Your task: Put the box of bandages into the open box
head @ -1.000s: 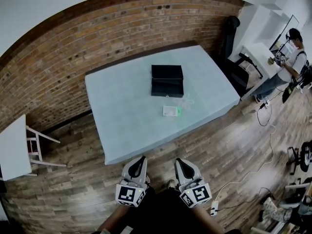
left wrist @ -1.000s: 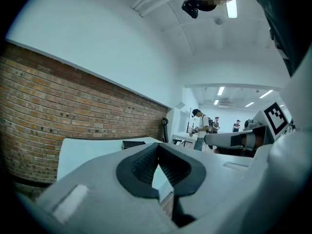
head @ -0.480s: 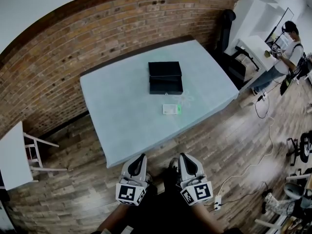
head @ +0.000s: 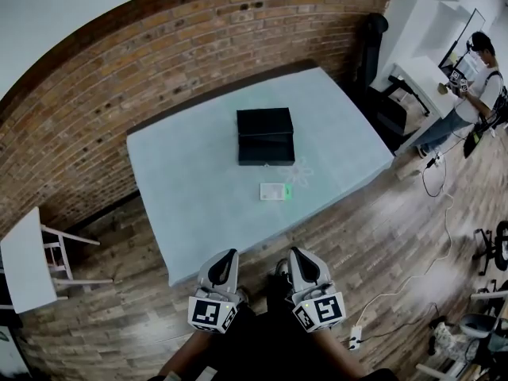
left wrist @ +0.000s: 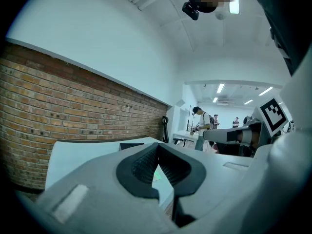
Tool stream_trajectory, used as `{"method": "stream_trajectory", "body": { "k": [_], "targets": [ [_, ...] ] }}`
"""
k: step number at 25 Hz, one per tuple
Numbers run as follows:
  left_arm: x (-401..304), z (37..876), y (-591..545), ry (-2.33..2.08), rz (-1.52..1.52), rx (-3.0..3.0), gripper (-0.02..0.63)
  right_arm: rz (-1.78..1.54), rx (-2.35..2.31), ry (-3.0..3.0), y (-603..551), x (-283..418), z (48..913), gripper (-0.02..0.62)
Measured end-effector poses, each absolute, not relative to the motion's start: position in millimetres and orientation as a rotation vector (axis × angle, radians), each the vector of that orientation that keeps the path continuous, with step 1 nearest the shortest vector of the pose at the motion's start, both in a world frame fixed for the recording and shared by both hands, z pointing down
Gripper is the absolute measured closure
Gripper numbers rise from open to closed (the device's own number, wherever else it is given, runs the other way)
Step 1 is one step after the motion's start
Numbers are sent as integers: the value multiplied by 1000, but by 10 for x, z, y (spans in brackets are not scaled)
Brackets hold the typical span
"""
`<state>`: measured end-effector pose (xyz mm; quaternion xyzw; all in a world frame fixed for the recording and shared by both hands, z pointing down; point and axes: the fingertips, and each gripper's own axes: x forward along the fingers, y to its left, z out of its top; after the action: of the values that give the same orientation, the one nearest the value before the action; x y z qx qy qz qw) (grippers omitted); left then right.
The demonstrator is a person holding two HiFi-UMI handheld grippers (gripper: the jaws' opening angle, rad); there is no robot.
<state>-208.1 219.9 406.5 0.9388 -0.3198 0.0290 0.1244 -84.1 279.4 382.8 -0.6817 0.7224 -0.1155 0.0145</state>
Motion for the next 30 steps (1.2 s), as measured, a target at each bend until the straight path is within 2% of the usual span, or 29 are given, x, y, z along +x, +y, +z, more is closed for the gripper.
{"method": "stream_trajectory", "body": {
  "k": [18,30],
  "targets": [
    [-1074,4032,1741,-1132,142,2695,607,-455,-1948,2412,2215,188,3966,594],
    [-959,4132,1570,-1250,210,2638,607,-503,-1826,2503,1904,417,4117,594]
  ]
}}
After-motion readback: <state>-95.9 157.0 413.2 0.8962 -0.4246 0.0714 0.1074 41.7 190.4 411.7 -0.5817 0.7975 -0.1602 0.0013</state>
